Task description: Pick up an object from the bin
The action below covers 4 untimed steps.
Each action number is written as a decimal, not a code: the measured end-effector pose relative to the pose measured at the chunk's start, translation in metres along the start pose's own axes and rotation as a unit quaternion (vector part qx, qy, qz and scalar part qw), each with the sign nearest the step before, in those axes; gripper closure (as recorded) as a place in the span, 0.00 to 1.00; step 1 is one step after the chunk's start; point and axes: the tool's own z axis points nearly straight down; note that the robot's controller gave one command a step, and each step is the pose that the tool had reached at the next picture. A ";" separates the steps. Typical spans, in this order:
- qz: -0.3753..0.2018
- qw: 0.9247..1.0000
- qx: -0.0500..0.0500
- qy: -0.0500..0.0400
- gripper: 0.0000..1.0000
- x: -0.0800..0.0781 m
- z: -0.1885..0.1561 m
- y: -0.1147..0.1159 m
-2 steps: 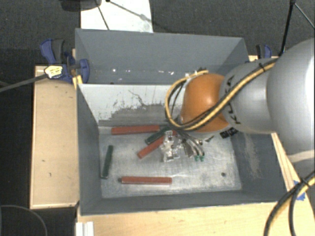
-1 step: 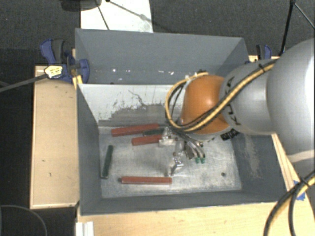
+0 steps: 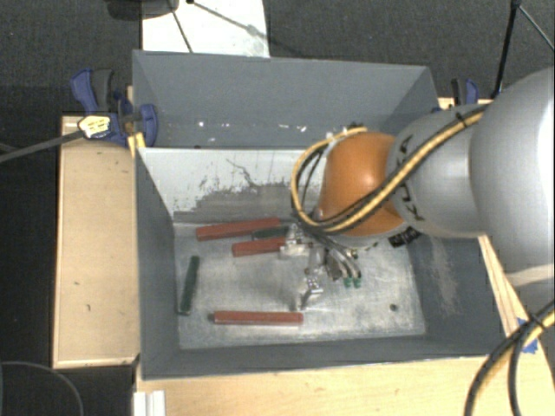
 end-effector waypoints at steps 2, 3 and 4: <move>-0.042 0.999 0.000 -0.006 0.00 0.046 -0.036 0.048; -0.026 1.000 0.000 -0.006 1.00 0.061 -0.001 0.068; -0.026 1.000 -0.001 -0.006 1.00 0.061 -0.001 0.068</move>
Offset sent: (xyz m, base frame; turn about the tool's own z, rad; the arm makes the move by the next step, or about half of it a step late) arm -0.0446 0.0548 0.0175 -0.0898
